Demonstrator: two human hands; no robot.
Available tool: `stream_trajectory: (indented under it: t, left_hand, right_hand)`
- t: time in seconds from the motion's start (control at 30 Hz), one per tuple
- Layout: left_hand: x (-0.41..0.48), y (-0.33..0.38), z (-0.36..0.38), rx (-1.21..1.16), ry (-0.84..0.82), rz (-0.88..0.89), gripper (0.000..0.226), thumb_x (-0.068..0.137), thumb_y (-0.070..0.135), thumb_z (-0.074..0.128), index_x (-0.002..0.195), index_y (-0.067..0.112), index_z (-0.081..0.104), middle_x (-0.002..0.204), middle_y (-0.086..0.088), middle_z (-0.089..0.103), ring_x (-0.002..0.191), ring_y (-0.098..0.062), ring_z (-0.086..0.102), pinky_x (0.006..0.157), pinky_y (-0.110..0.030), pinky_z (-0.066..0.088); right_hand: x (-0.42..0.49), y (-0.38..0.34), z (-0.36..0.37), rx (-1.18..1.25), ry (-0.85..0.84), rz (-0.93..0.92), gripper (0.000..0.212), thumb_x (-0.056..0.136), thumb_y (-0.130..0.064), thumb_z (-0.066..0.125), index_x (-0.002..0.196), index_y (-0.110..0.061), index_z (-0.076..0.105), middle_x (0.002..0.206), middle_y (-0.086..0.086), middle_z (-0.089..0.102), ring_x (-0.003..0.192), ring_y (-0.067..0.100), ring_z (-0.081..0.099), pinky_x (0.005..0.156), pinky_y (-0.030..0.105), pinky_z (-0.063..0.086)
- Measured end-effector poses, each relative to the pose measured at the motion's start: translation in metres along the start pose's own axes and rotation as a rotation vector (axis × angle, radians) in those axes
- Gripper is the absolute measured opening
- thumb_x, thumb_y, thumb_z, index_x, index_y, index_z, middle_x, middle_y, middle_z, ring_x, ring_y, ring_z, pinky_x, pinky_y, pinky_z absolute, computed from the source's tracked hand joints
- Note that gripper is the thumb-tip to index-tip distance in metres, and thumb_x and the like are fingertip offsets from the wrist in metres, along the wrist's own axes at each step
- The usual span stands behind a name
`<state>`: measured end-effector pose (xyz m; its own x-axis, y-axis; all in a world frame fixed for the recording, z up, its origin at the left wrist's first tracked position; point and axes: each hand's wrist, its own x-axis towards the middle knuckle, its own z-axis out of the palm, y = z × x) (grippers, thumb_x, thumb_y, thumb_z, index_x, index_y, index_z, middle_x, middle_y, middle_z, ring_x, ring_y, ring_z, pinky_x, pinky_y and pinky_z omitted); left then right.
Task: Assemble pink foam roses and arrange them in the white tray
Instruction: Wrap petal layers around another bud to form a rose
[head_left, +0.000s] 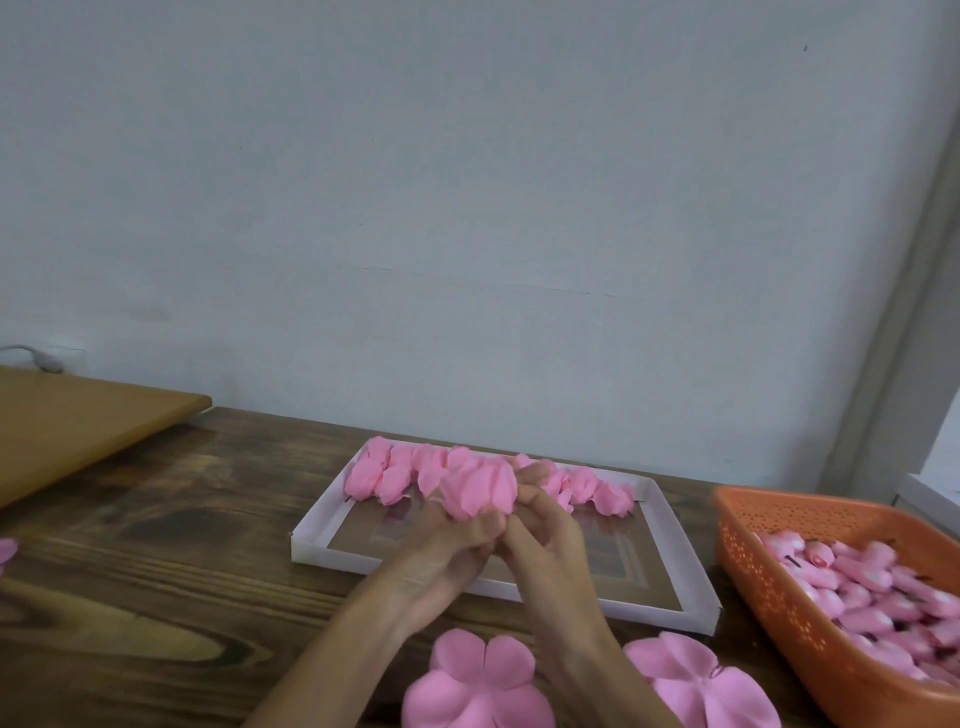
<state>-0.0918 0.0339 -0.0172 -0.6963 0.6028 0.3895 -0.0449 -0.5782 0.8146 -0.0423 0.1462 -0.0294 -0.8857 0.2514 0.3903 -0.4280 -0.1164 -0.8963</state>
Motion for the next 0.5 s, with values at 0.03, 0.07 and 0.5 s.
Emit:
stream_trajectory:
  t: [0.03,0.07,0.5]
  left_hand:
    - [0.000,0.001,0.000,0.043,-0.022,0.003,0.080,0.074,0.034,0.095,0.137,-0.003,0.063,0.148,-0.027,0.057,0.136,-0.040,0.054,0.111,-0.050,0.041]
    - [0.000,0.002,0.000,0.067,-0.037,0.000,0.073,0.077,0.034,0.093,0.136,0.001,0.066,0.147,-0.025,0.058,0.136,-0.038,0.055,0.109,-0.048,0.044]
    - [-0.001,0.000,0.001,0.137,0.093,-0.055,0.040,0.062,0.046,0.099,0.078,0.018,0.076,0.111,-0.017,0.076,0.108,-0.035,0.073,0.079,-0.038,0.061]
  right_hand:
    - [0.000,-0.001,-0.001,-0.005,-0.008,0.014,0.021,0.093,-0.006,0.066,0.113,-0.008,0.071,0.105,0.011,0.078,0.106,0.024,0.073,0.095,0.036,0.058]
    - [0.000,-0.001,-0.001,-0.014,-0.015,0.019,0.022,0.094,-0.006,0.065,0.115,-0.007,0.070,0.107,0.012,0.078,0.108,0.026,0.073,0.096,0.038,0.058]
    - [-0.001,-0.012,0.010,0.238,-0.099,0.422,0.021,0.095,-0.031,0.070,0.089,-0.014,0.081,0.076,0.011,0.065,0.065,0.019,0.063,0.062,0.030,0.054]
